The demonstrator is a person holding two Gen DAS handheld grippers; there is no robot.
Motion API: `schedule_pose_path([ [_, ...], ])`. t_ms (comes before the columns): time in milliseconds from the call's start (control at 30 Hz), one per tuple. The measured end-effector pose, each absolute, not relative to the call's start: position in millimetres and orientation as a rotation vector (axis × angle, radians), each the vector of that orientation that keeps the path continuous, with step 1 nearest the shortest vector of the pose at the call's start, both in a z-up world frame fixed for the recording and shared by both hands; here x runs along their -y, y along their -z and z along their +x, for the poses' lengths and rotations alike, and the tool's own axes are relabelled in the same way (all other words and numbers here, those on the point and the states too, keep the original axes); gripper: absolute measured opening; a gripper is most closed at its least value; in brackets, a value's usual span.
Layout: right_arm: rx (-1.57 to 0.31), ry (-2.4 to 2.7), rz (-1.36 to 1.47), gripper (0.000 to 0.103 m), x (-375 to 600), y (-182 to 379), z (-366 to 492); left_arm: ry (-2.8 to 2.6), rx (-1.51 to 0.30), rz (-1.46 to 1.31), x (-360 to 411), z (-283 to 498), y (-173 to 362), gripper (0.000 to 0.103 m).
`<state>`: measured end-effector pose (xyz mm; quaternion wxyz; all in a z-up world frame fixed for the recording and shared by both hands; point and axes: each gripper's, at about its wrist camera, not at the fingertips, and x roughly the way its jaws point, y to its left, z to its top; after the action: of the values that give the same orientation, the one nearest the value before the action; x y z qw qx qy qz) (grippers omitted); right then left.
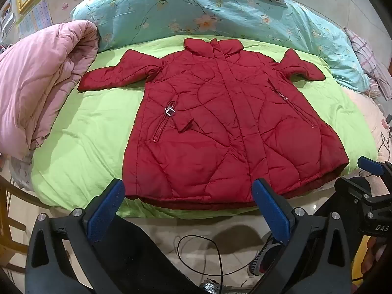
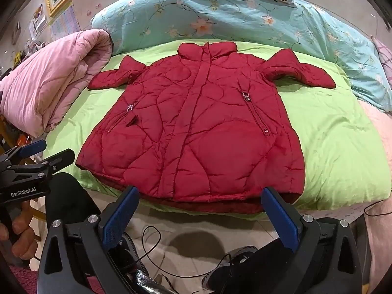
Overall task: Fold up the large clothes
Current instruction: 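Move both tools toward the spread red quilted coat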
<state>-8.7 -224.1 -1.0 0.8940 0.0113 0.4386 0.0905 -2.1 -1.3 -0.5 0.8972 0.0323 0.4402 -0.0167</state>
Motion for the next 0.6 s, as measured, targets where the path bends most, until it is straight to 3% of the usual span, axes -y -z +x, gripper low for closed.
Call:
schedule_pose_path([
  [600, -0.912, -0.195, 0.023, 0.101, 217.7, 0.6, -9.4, 0.033, -0.908, 0.08, 8.3, -4.0, 4.5, 0.103],
])
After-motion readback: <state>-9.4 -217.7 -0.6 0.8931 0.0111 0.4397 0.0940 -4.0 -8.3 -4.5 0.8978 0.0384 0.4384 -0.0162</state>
